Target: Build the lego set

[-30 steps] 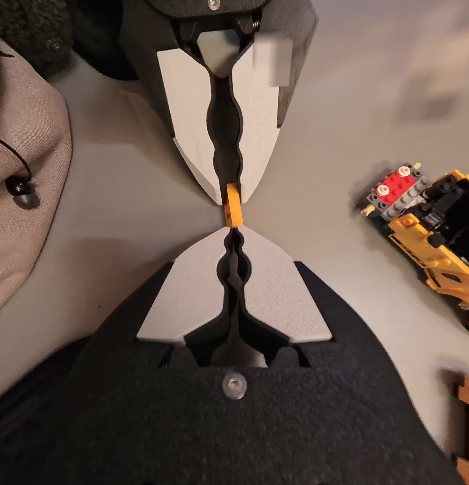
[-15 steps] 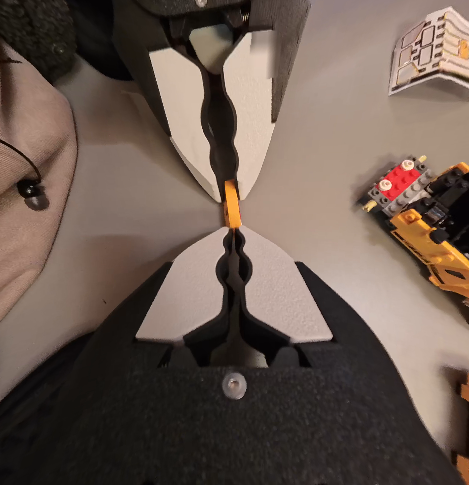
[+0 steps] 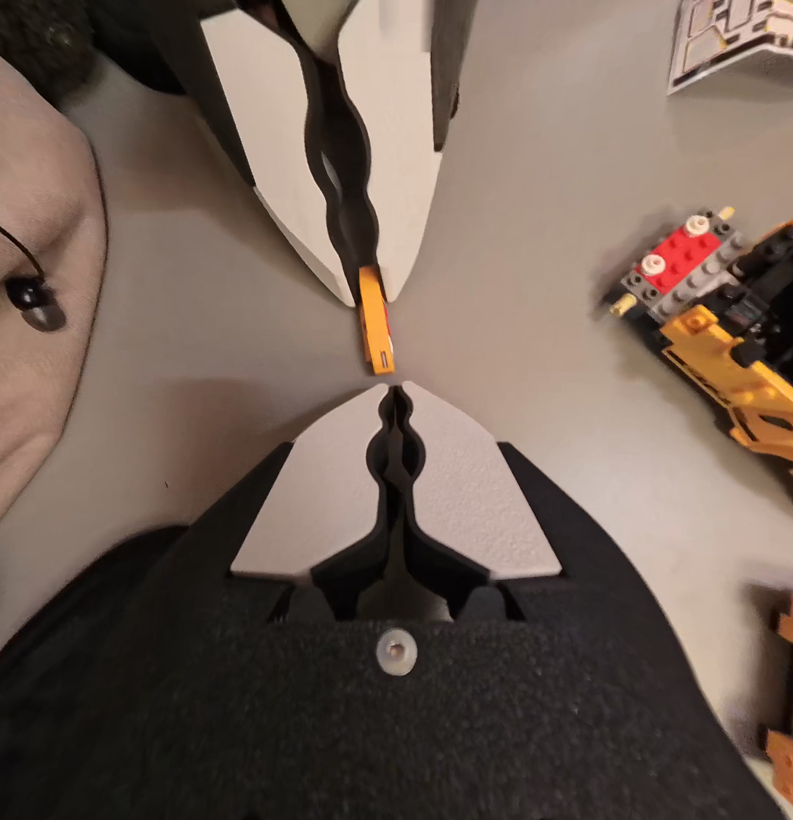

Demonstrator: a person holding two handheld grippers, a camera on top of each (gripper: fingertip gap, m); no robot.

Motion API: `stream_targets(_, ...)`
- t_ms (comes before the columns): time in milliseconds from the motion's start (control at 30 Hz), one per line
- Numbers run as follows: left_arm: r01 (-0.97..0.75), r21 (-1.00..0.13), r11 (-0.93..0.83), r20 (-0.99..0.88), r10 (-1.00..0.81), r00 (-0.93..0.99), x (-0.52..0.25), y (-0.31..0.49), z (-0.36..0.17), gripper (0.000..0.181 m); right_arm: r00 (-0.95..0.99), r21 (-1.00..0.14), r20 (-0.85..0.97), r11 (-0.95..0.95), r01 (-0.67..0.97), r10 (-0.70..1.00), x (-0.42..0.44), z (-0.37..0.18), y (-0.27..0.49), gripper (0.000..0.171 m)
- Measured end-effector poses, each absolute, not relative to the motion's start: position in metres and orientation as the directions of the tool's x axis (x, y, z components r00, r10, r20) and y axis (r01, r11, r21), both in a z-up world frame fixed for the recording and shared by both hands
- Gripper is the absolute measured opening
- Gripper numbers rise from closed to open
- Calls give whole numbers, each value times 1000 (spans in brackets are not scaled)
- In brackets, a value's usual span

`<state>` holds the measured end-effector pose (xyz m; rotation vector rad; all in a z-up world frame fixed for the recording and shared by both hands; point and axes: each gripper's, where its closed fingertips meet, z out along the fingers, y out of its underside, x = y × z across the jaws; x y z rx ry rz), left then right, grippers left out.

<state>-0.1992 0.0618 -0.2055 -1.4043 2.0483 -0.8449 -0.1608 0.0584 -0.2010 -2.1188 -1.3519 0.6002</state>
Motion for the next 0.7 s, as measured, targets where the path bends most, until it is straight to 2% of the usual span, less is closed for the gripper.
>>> stream_targets(267,-596,-735,323,-118,-927,-357,-198,63,-205,11,374,-674,-60,-314,668,925,-168,-200,54,27)
stream_targets(333,-590,-737,329,-128,-925,-357,-198,64,-205,12,370,-678,-49,-303,670,928,-173,-201,57,26)
stream_targets(467,-577,-746,332,-149,-928,-341,-196,69,-204,14,372,-658,-7,-285,697,928,-173,-203,62,8)
stream_targets(700,-588,-758,281,-158,-955,-253,-194,89,-203,14,454,-637,20,-339,693,891,-164,-204,72,8)
